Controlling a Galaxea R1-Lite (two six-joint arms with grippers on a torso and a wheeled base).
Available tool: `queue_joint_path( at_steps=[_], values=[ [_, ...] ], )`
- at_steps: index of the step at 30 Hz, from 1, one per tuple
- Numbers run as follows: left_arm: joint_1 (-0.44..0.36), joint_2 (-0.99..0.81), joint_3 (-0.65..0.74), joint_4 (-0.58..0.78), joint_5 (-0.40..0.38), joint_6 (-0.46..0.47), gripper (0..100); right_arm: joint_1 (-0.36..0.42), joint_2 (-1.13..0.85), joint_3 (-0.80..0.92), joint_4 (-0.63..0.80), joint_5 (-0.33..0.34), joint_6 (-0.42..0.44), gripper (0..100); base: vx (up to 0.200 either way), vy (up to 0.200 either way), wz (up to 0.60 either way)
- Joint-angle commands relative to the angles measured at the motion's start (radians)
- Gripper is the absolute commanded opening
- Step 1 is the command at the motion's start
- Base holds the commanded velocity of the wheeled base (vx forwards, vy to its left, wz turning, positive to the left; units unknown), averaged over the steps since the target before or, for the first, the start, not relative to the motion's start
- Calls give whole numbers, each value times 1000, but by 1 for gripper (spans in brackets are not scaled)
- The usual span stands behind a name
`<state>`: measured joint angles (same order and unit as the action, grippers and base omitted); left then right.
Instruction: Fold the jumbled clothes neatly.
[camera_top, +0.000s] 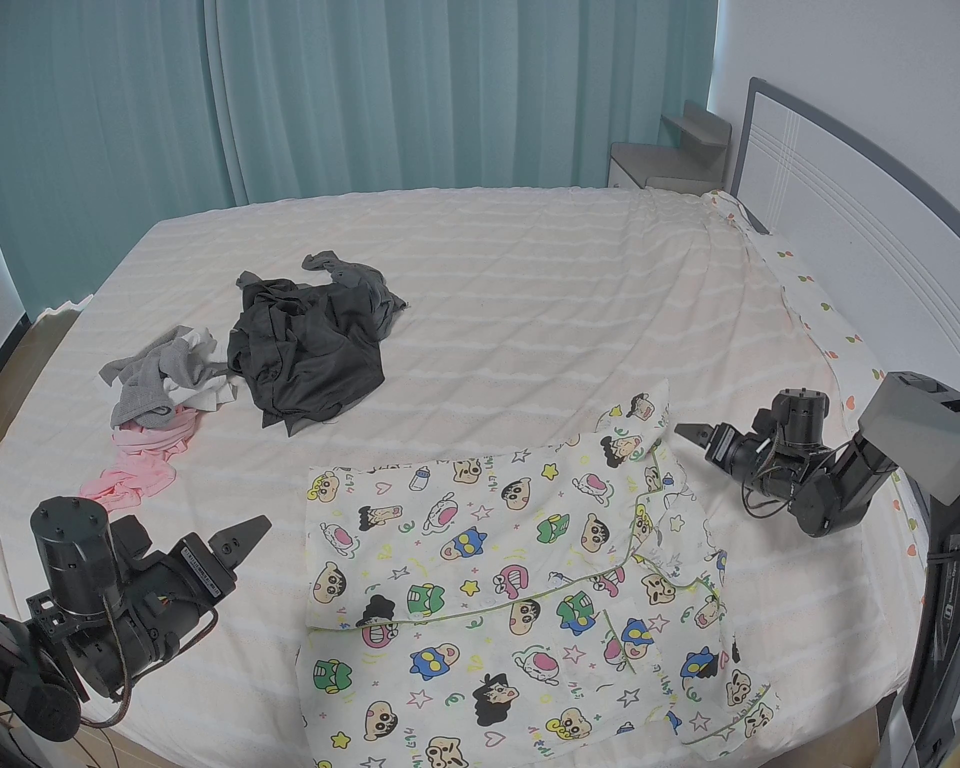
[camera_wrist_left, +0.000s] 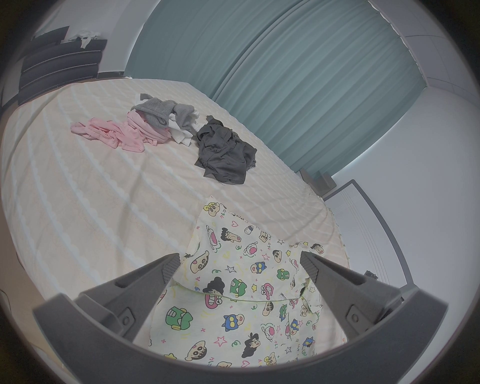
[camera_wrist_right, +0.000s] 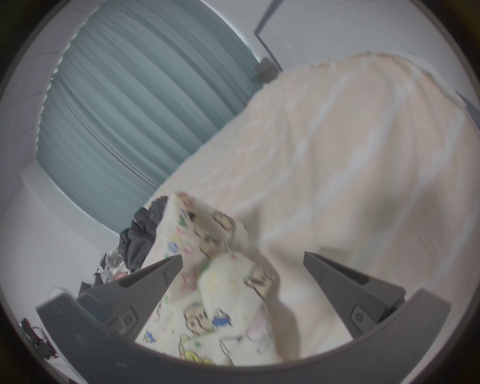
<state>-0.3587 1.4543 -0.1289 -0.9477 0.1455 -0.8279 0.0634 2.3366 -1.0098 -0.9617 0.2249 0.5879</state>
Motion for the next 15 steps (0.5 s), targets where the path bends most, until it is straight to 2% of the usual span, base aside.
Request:
queue_joint_path(
  at_steps=[1,5,15],
  values=[
    [0,1,0,0,0,0,100,-31,-29,56,58,42,12,100,0,0,0],
    [0,1,0,0,0,0,100,-30,-28,71,90,80,12,100,0,0,0],
    [0,1,0,0,-3,-2,100,-17,27,73,92,77,6,100,0,0,0]
  ],
)
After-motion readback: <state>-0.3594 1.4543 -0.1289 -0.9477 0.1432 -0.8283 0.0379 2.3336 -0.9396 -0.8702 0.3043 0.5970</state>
